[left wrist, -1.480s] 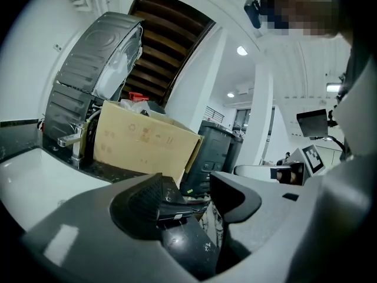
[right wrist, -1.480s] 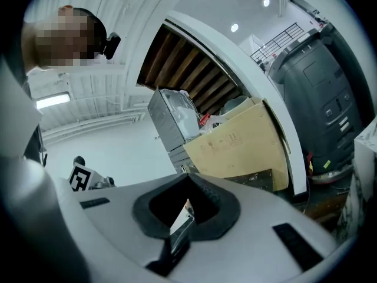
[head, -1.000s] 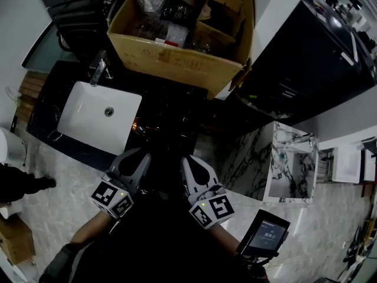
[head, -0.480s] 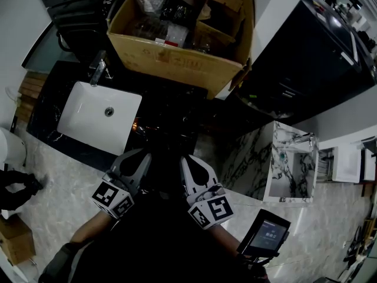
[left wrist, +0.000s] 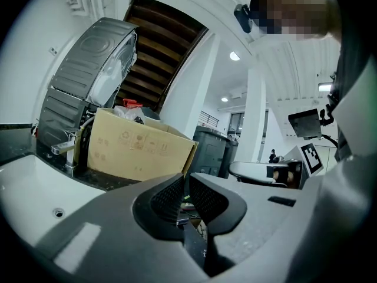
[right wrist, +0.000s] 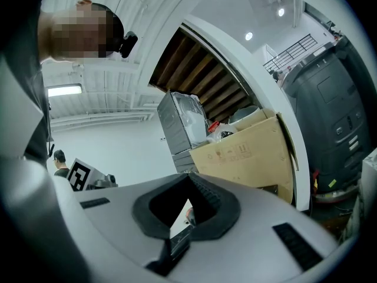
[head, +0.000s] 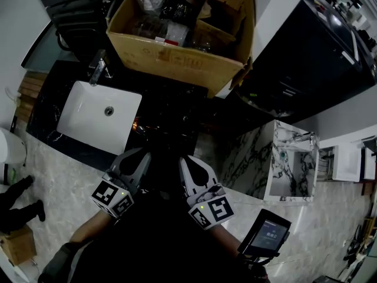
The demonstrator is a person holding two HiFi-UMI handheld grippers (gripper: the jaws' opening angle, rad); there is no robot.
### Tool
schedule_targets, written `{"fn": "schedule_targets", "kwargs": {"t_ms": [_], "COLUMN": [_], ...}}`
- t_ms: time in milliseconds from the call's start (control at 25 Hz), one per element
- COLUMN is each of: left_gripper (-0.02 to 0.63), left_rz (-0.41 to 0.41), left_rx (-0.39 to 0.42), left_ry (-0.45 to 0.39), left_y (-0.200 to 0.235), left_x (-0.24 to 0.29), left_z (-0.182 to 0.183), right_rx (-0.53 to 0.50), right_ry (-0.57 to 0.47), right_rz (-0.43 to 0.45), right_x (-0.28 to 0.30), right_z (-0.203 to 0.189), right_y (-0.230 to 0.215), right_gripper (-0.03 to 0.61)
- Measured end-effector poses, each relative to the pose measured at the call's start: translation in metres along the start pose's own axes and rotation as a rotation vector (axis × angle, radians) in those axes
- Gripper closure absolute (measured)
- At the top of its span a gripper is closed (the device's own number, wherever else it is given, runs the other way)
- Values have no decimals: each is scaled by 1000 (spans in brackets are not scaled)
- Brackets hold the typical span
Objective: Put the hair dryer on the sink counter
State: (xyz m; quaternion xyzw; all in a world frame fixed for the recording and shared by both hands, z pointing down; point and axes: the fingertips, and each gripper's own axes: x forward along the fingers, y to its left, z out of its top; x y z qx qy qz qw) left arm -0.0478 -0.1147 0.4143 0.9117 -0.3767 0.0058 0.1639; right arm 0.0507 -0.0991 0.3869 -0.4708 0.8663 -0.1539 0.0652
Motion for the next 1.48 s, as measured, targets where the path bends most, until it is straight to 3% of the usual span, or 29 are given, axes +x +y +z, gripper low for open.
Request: {"fn": "schedule_targets", "kwargs": {"t_ms": [1480], "left_gripper": [581], "left_rz": [-6], "left_rx": [-8], "left_ry": [23], "left_y": [1], "left_x": [2], "left_z": [-4], "right_rx": [-2], "right_ry": [2], "right_rz": [-15], "right_x": [-2], "right_z": [1], "right_y": [0], "right_gripper": [583]}}
